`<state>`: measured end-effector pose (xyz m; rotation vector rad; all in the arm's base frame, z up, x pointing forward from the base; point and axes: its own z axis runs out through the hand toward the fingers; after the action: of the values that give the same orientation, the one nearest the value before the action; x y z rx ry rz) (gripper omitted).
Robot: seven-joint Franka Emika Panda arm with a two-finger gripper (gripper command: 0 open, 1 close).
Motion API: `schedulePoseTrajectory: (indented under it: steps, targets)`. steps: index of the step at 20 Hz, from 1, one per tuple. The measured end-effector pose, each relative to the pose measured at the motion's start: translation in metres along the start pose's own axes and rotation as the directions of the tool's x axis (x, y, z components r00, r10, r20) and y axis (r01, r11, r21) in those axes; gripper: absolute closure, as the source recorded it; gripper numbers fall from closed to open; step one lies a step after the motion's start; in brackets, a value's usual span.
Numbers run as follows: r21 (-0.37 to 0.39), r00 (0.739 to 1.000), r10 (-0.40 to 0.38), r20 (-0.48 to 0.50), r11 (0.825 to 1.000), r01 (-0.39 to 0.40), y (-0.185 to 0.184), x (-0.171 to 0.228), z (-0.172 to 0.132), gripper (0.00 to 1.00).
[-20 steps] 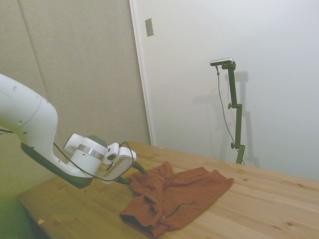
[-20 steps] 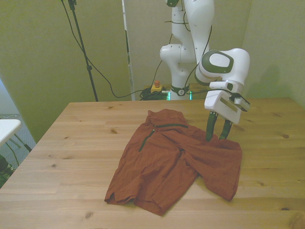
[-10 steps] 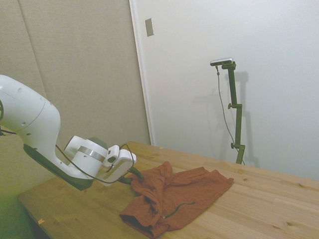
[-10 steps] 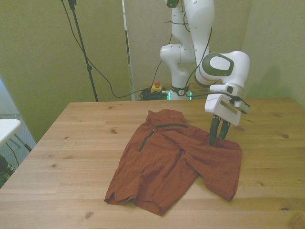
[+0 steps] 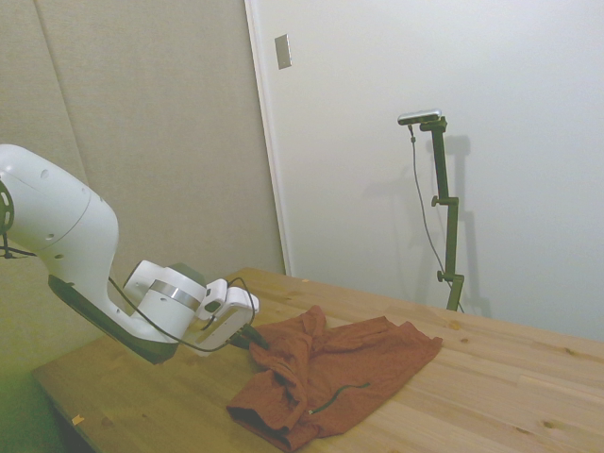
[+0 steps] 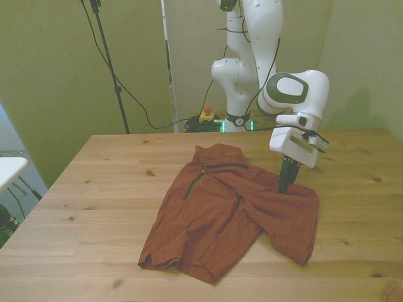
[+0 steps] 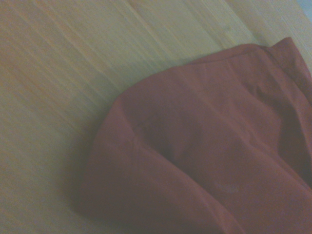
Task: Fold the shorts
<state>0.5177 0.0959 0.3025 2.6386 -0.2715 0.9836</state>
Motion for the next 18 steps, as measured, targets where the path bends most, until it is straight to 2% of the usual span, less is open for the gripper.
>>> schedulePoseTrajectory:
  steps: [5,8,11,18]
  targets:
    - [0.021,1.000,0.030,0.001,0.999,-0.030,0.001,0.002,-0.001,1.00]
    - [0.023,0.996,0.091,-0.016,0.996,-0.091,0.003,0.013,-0.005,1.00]
    - [0.025,0.984,0.166,-0.056,0.986,-0.165,0.016,0.037,-0.012,1.00]
    - [0.025,0.956,0.277,-0.097,0.961,-0.276,0.055,0.075,-0.022,1.00]
